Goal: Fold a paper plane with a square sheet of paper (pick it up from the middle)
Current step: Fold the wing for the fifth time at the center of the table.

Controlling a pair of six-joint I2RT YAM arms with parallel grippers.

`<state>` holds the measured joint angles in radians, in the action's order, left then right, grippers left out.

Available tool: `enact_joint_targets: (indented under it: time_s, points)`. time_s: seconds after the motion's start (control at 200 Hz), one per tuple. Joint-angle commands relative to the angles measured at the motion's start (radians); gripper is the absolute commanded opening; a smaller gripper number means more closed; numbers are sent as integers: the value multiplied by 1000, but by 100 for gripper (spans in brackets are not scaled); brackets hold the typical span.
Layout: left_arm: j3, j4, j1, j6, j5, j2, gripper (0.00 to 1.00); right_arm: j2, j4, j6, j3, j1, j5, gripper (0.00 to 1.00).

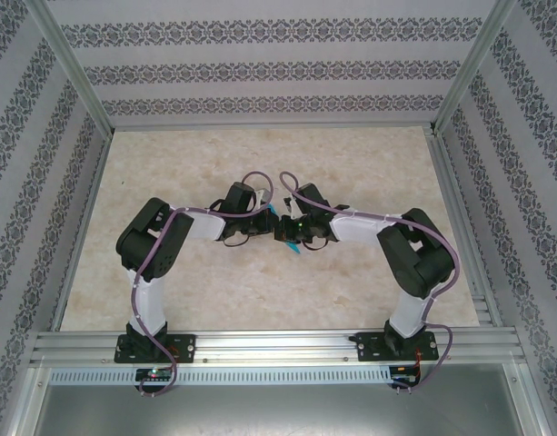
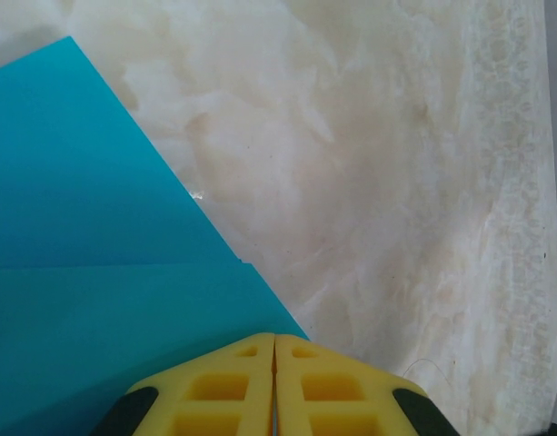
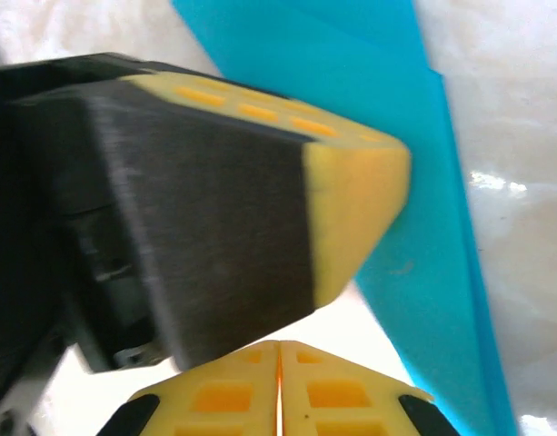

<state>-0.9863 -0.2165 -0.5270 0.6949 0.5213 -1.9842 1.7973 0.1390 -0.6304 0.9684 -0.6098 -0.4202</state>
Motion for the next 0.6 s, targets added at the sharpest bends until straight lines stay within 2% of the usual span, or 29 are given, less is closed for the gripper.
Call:
enact_joint_targets:
  time_s: [0.0, 0.29, 0.594]
  points:
    - [35, 84, -18, 33, -21, -10, 9, 35, 2, -4, 12, 16, 41, 9]
    - [24, 112, -17, 24, -47, -15, 10, 82, 25, -9, 1, 39, 58, 8]
    - [11, 156, -16, 7, -87, -21, 9, 48, -49, -18, -156, 71, -40, 8]
